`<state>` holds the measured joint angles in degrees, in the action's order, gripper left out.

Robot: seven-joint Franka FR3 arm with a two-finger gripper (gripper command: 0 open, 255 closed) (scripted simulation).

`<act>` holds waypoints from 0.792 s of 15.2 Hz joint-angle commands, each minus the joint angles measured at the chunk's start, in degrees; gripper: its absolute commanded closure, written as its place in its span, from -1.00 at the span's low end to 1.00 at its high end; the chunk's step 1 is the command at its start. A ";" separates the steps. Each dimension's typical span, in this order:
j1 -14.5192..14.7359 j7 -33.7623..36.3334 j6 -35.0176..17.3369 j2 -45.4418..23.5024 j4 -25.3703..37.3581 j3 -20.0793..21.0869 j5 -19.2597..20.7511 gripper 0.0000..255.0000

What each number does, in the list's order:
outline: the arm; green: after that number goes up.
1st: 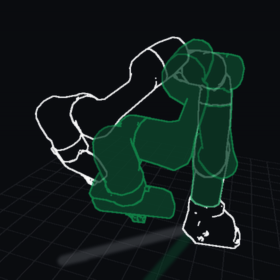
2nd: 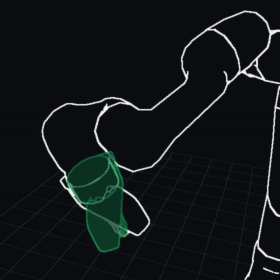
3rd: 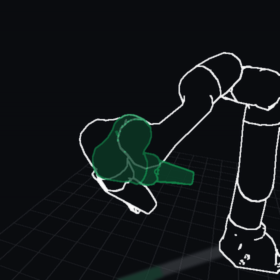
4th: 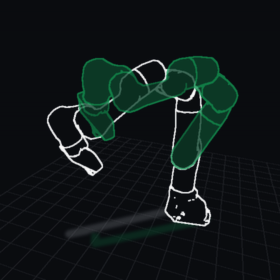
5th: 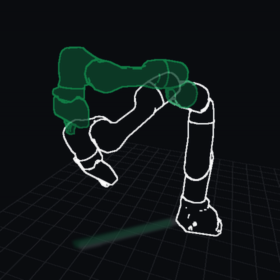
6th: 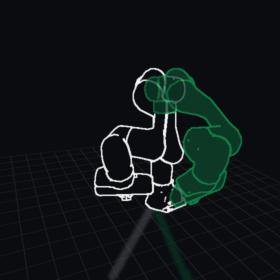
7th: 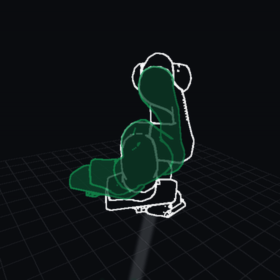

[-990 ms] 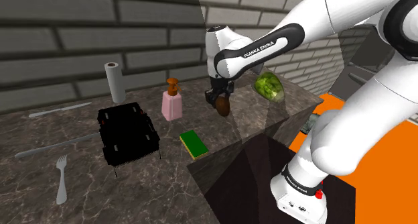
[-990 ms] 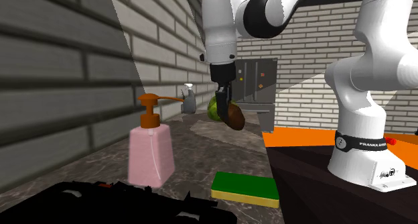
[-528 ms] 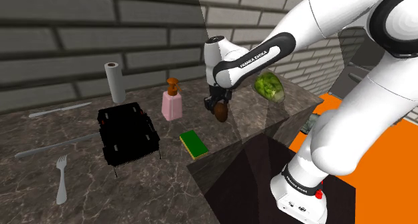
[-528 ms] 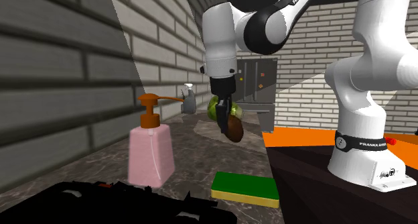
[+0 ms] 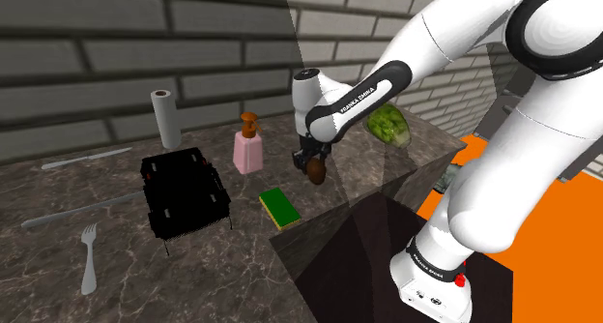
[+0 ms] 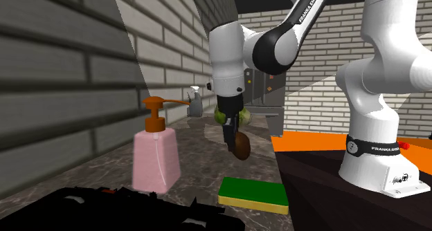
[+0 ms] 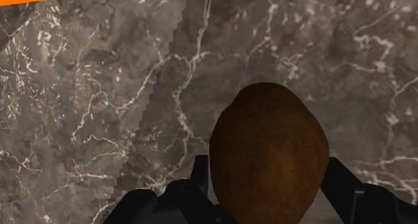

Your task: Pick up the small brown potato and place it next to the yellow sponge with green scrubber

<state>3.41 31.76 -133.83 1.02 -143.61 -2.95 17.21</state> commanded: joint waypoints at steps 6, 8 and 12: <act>-0.22 1.05 -3.71 -3.13 -0.59 -0.26 1.04 1.00; -0.22 1.05 -3.71 -3.13 -0.59 -0.26 1.04 1.00; -0.22 0.96 -3.55 -3.05 -0.50 -0.29 1.00 -1.00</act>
<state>3.15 32.73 -137.49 -1.87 -144.00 -3.28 18.28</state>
